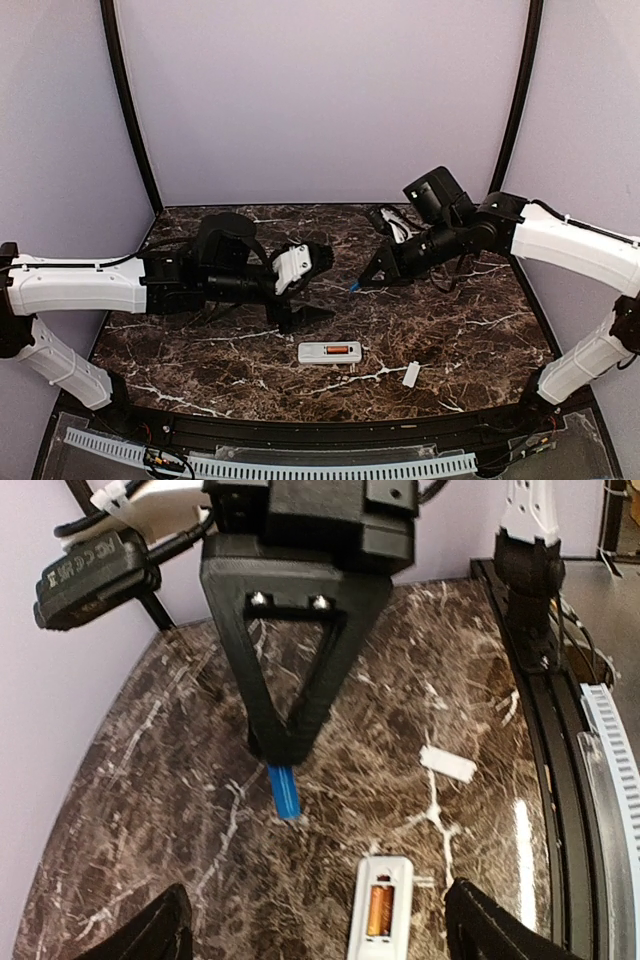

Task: Load the batteries into the remote control
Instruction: Load the battery into the battery compartment.

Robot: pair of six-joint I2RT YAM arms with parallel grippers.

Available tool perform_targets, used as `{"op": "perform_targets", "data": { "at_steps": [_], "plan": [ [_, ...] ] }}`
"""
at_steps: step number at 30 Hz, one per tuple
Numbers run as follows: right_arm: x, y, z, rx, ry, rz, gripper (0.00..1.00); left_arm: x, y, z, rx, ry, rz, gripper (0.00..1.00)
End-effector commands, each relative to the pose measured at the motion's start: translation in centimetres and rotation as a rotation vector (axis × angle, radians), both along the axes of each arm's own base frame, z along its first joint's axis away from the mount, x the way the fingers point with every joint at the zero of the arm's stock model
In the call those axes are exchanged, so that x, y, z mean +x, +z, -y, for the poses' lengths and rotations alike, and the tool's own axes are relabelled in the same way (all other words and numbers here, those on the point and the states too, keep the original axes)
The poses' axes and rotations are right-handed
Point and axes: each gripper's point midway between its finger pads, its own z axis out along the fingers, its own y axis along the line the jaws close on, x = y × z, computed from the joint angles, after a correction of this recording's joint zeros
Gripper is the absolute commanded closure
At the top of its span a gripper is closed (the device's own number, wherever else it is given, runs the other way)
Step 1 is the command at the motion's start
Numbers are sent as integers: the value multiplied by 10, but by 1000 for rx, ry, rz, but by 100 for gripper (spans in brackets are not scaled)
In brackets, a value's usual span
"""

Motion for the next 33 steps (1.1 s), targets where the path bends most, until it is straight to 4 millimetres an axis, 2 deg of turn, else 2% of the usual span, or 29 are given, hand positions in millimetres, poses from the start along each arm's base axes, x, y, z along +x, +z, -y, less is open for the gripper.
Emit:
{"op": "perform_targets", "data": {
  "at_steps": [1, 2, 3, 5, 10, 12, 16, 20, 24, 33],
  "plan": [
    [8, -18, 18, 46, -102, -47, 100, -28, -82, -19, 270, -94, -171, 12],
    [9, -27, 22, 44, -114, -61, 100, -28, -91, -21, 300, -91, -179, 12],
    [11, -35, 25, 45, -123, -74, 100, -30, -109, -25, 345, -90, -202, 11],
    [11, -51, 27, 56, -128, -98, 100, -31, -129, -29, 387, -94, -209, 9],
    [9, -85, 29, 68, -137, -133, 100, -37, -161, -38, 440, -132, -206, 5],
    [6, -97, 30, 78, -134, -138, 100, -38, -185, -46, 499, -131, -212, 5],
    [3, -104, 26, 110, -92, -121, 100, -24, -208, -50, 556, -80, -196, 4],
    [0, -108, 18, 125, -15, -97, 100, -10, -217, -47, 577, -50, -243, 4],
    [-6, -119, 12, 133, 47, -135, 100, -6, -221, -44, 576, -42, -280, 6],
    [-17, -138, 9, 141, 58, -243, 100, -18, -201, -34, 489, -70, -361, 7]
  ]
}}
